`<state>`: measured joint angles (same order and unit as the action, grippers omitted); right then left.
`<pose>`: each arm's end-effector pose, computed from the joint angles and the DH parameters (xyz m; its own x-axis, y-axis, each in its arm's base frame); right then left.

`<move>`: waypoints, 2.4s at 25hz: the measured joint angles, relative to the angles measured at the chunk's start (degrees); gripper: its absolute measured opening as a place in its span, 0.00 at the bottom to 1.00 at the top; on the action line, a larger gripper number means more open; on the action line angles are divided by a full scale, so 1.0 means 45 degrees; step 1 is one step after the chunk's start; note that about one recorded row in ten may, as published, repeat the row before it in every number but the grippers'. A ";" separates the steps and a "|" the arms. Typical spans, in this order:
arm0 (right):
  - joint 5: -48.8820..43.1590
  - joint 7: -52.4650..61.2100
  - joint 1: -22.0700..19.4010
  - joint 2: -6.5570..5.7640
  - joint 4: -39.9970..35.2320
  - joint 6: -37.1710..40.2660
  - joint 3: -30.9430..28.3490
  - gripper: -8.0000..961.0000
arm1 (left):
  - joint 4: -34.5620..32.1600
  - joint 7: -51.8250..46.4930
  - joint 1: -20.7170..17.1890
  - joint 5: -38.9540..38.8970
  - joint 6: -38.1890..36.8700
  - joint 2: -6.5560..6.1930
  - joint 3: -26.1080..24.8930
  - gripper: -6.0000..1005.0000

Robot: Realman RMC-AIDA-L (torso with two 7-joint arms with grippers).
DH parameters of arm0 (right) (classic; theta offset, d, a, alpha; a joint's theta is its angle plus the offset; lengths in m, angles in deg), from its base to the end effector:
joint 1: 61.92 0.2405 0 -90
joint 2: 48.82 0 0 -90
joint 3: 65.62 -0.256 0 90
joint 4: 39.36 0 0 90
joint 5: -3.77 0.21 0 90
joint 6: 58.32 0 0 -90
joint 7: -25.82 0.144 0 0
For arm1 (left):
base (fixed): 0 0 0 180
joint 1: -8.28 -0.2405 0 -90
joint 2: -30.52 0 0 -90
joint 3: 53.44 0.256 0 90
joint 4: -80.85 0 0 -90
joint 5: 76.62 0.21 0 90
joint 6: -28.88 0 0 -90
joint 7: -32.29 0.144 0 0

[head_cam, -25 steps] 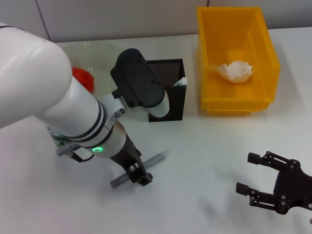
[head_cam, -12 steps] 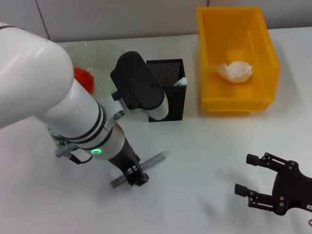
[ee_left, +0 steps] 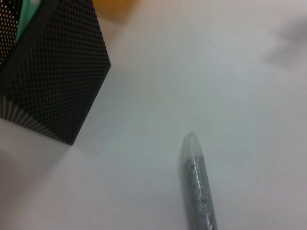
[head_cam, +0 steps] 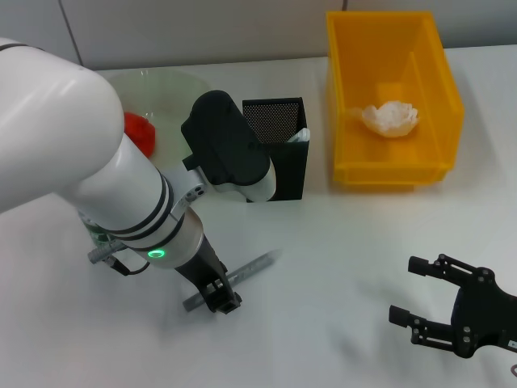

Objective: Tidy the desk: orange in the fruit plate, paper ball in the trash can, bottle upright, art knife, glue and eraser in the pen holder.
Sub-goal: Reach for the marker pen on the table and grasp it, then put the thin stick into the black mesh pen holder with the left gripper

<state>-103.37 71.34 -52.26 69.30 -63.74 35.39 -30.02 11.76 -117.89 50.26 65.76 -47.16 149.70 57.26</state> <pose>0.3532 0.1995 -0.0133 0.7746 -0.2093 -0.5968 -0.4761 -0.8141 -0.3325 -0.1386 0.3222 -0.1053 0.8360 0.3218 -0.4445 0.2304 -0.9410 -0.2479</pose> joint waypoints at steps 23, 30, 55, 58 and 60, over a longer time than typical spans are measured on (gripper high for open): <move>-0.0104 0.0123 0.0044 0.0000 0.0013 -0.0146 0.0019 0.84 | 0.0067 0.0074 0.0258 0.0409 -0.0013 -0.0001 0.0383 0.17; -0.0114 0.0128 0.0054 0.0000 0.0016 -0.0146 -0.0053 0.84 | -0.0111 0.0126 0.0314 0.0338 -0.0070 -0.0002 0.0335 0.17; -0.0047 0.0165 0.0038 -0.0076 0.0027 -0.0151 -0.0083 0.84 | -0.4237 0.1767 -0.1214 -0.1209 0.2606 -0.0049 -0.1278 0.14; -0.0041 0.0255 0.0040 -0.0068 0.0011 -0.0158 -0.0112 0.84 | -0.4506 0.2246 -0.1788 -0.1775 0.4438 -0.0067 -0.1427 0.14; -0.0039 0.0288 0.0040 -0.0062 -0.0004 -0.0160 -0.0115 0.84 | -0.4524 0.2476 -0.1986 -0.2013 0.4878 -0.0075 -0.1483 0.14</move>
<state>-103.54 72.64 -52.08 69.02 -63.76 34.67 -30.54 -8.60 -106.75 41.33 56.70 -25.20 149.36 50.58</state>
